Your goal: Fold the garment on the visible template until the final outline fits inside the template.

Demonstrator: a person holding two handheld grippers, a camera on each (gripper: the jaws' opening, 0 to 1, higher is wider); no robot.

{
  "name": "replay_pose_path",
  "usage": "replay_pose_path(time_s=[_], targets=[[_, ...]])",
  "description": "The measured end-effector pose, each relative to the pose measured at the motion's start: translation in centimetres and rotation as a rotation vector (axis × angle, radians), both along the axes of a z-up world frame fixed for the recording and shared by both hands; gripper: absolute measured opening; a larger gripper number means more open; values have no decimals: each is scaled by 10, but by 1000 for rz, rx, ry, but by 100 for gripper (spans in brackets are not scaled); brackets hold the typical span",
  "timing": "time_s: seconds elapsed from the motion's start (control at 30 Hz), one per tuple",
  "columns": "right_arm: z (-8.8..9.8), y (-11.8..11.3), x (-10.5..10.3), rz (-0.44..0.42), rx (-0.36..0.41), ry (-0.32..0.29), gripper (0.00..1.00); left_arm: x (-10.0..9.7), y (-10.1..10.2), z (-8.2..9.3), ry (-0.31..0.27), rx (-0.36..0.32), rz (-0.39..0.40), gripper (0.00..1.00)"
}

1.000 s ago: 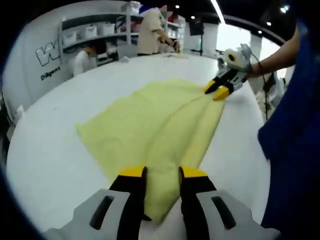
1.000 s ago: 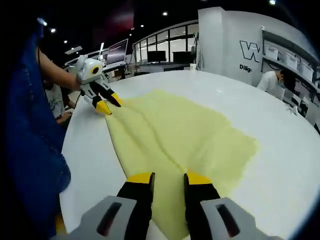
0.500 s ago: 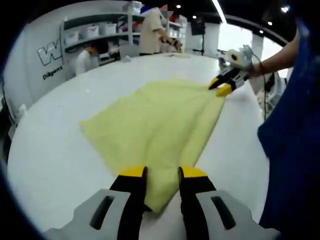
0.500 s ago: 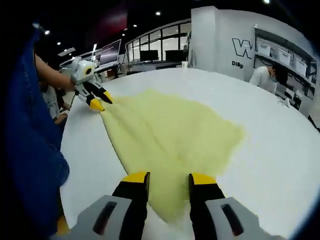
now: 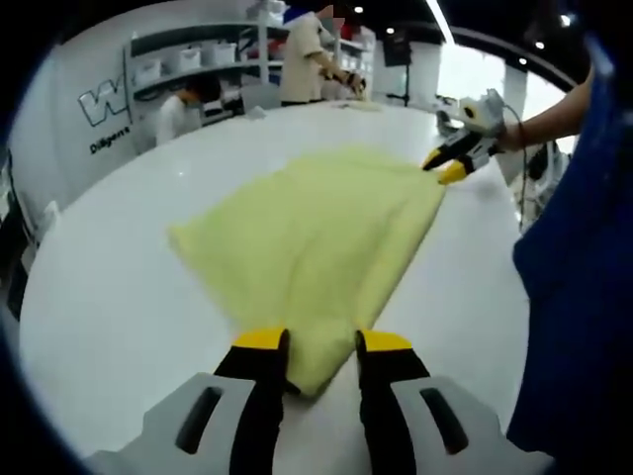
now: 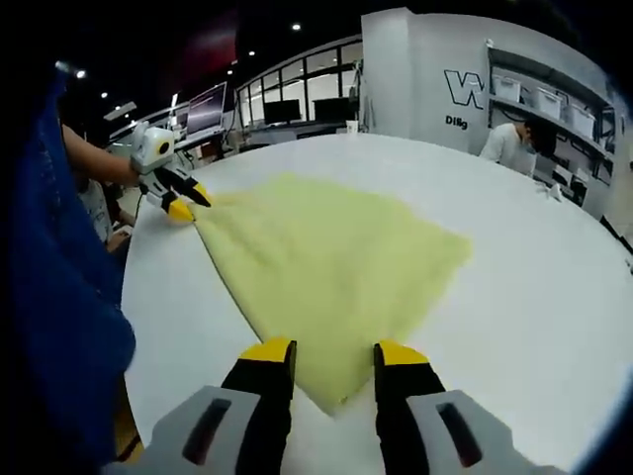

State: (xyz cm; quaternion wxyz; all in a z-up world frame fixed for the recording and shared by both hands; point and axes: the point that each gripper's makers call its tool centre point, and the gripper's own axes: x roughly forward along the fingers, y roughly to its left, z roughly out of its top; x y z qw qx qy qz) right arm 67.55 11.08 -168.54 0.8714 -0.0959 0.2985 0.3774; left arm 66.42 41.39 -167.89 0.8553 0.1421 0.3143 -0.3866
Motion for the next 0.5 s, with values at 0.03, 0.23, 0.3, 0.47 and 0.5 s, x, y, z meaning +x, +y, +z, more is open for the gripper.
replay_pose_path(time_s=[0.03, 0.23, 0.3, 0.47, 0.5], targets=[[1, 0, -1, -1, -8, -6, 28, 0, 1, 0, 2, 1, 2, 28], [9, 4, -6, -2, -28, -12, 31, -4, 7, -1, 7, 18, 1, 36], [9, 4, -7, -4, -22, -2, 35, -6, 9, -2, 9, 26, 0, 40], [11, -1, -13, -21, -19, 22, 52, -13, 14, 0, 25, 36, 12, 57], [11, -3, -14, -26, -17, 29, 58, -15, 16, 1, 31, 34, 18, 60]])
